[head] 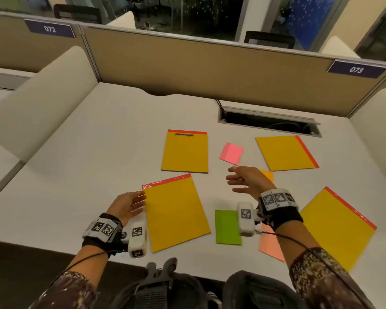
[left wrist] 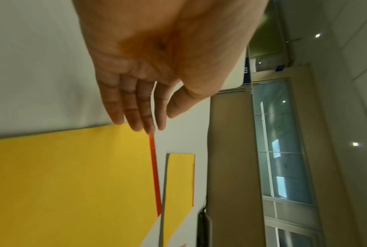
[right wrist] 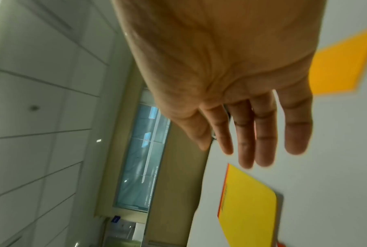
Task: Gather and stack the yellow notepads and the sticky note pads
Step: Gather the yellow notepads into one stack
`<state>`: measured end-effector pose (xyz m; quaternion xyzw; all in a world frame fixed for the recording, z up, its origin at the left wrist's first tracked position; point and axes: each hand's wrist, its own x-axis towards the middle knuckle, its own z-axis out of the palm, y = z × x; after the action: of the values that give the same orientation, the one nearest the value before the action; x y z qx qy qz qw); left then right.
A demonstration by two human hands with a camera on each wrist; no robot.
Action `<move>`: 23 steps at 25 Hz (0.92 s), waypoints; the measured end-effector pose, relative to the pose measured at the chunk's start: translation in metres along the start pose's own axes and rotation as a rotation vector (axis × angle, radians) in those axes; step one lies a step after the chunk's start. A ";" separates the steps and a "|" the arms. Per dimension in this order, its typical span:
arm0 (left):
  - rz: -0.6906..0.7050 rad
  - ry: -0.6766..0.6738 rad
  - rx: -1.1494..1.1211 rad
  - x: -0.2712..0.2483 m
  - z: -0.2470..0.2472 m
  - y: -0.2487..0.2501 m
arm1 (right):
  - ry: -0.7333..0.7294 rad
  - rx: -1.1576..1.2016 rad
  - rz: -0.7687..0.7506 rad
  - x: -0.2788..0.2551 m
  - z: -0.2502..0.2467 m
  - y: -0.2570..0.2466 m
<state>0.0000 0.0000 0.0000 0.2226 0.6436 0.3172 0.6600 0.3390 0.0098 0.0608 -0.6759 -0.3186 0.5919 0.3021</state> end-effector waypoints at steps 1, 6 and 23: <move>-0.012 0.033 0.011 0.002 0.001 -0.003 | 0.017 0.045 0.041 0.010 0.013 0.007; -0.077 0.045 0.027 0.004 0.006 -0.008 | 0.043 -0.091 0.216 0.034 0.069 0.038; -0.051 -0.129 0.088 0.021 -0.009 -0.006 | 0.135 -0.307 0.173 0.054 0.117 0.062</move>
<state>-0.0092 0.0099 -0.0201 0.2551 0.6185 0.2566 0.6975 0.2328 0.0178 -0.0344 -0.7771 -0.3248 0.5135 0.1641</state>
